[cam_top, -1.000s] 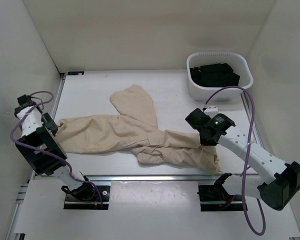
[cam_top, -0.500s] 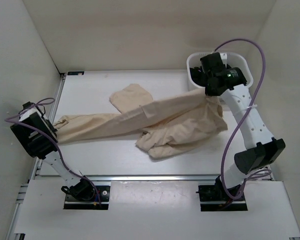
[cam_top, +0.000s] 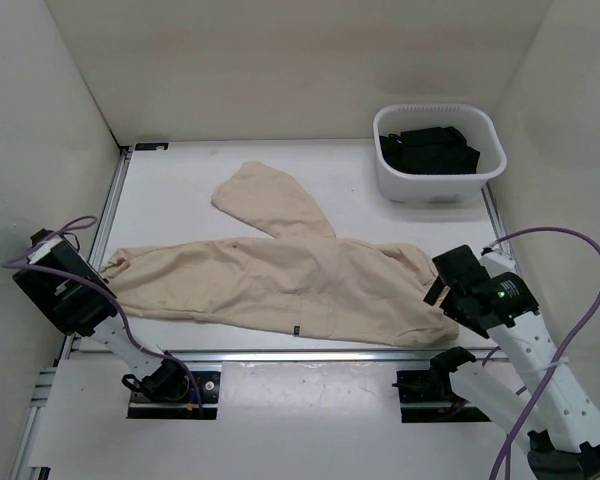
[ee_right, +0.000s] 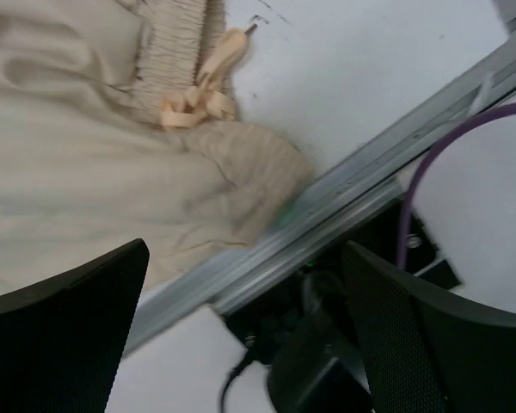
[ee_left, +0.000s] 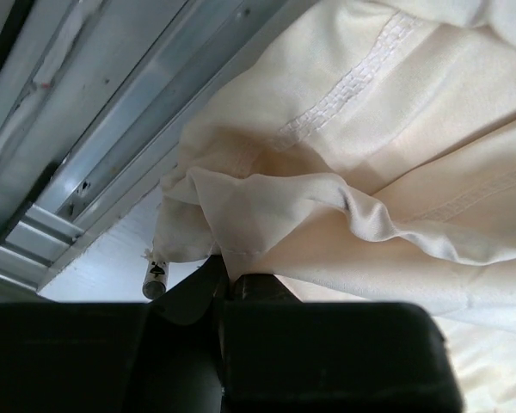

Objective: Fold and stack the trousers
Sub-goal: Flatten the trousers out

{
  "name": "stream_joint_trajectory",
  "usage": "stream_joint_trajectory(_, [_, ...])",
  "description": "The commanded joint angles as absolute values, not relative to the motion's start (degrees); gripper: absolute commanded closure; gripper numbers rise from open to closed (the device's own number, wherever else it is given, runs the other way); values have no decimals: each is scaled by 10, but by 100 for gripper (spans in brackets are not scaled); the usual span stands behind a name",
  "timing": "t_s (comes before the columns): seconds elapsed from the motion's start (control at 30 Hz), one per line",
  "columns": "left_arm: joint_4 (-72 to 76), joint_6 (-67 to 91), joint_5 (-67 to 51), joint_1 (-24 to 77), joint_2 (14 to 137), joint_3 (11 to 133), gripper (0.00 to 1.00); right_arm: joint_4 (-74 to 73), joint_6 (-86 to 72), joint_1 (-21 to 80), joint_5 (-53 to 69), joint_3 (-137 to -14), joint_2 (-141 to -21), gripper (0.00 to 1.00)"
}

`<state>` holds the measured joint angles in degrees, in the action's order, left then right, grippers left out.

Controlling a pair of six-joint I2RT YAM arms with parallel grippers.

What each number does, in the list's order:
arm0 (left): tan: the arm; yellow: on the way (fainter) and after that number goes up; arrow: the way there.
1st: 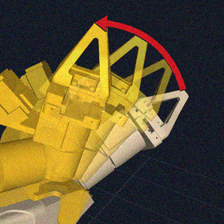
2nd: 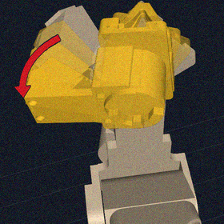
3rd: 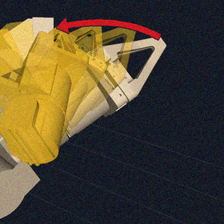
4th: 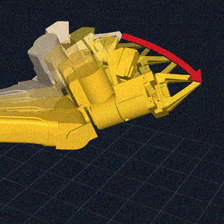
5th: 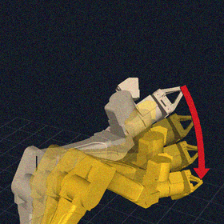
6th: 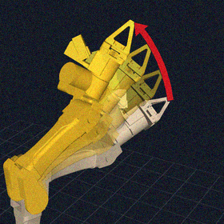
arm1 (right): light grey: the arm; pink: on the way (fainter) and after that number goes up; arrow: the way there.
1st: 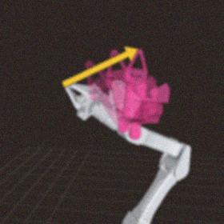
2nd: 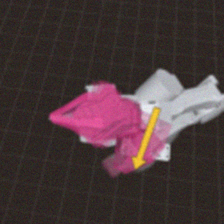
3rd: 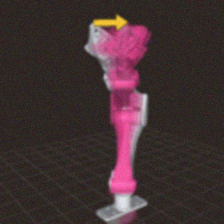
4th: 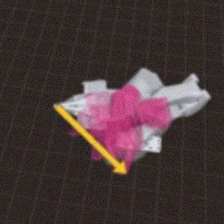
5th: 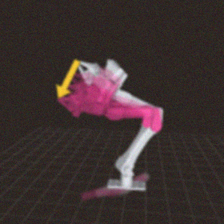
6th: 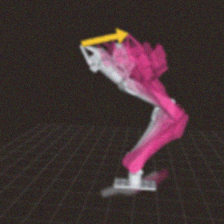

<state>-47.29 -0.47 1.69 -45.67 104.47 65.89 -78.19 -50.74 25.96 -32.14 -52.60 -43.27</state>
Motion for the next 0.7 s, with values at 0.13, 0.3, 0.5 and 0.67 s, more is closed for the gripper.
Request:
stream_joint_trajectory(0.13, [-468,0,22,-470,992,619,86,-697,-758,259,-293,-466,-408,3])
stream_joint_trajectory(0.3, [-468,0,22,-482,975,607,86,-650,-902,271,-240,-355,-418,3])
stream_joint_trajectory(0.5, [-468,0,17,-508,964,607,86,-638,-998,297,-267,-278,-446,5])
stream_joint_trajectory(0.67, [-468,0,17,-513,964,619,86,-609,-1005,279,-313,-257,-494,56])
